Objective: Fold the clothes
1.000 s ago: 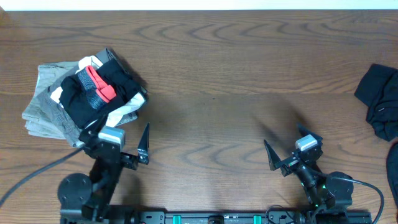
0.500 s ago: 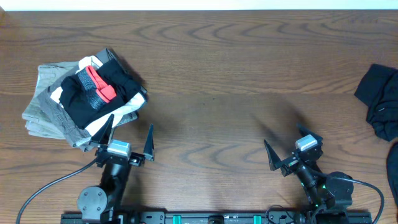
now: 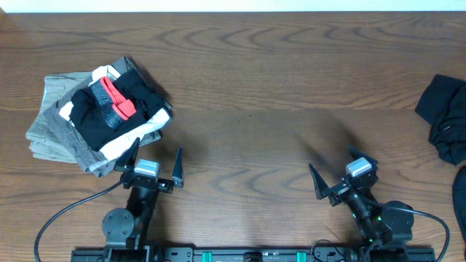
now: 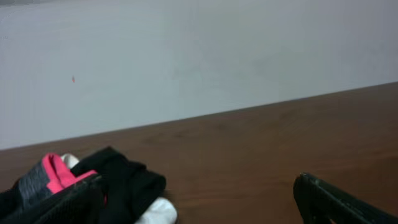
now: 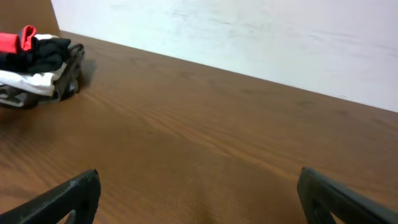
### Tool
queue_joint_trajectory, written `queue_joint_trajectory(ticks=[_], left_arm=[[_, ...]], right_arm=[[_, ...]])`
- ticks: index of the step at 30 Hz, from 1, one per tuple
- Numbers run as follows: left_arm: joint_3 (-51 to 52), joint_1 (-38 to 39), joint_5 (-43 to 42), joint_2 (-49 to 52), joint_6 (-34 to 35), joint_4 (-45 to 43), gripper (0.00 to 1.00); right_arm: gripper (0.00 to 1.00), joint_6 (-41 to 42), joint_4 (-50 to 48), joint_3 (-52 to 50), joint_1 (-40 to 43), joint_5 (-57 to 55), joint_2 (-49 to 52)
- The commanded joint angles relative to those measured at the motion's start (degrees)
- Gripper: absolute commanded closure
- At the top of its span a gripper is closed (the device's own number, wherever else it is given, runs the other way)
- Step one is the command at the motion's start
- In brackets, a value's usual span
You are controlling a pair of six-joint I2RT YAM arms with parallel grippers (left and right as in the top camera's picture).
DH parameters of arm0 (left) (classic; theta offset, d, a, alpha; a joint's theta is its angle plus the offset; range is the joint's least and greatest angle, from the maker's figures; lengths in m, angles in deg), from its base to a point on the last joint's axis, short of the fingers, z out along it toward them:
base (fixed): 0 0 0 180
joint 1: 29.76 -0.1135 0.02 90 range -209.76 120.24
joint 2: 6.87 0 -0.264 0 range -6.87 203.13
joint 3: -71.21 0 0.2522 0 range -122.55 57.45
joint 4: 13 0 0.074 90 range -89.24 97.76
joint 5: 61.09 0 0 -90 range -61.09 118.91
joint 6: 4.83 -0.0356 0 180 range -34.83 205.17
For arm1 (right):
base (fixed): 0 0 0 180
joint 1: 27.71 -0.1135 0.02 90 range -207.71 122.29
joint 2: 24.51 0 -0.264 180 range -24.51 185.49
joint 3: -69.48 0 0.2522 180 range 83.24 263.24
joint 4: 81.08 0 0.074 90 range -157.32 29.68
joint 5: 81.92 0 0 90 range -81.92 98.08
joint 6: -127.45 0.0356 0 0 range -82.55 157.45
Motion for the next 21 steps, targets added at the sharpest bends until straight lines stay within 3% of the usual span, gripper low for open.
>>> queue_joint_trajectory(ticks=[1,7,21], left_arm=[[0.13,0.17,0.46,-0.5,0.33,1.77,0.02],[0.13,0.17,0.46,-0.39,0.33,10.29,0.02],[0.13,0.17,0.46,0.09,0.33,10.34,0.02]], right_arm=[[0.01,-0.59,0.02,-0.24,0.26,0.42,-0.31],[0.01,-0.59,0.02,-0.24,0.26,0.42,-0.31],[0.01,-0.59,0.02,-0.24,0.26,0.42,-0.31]])
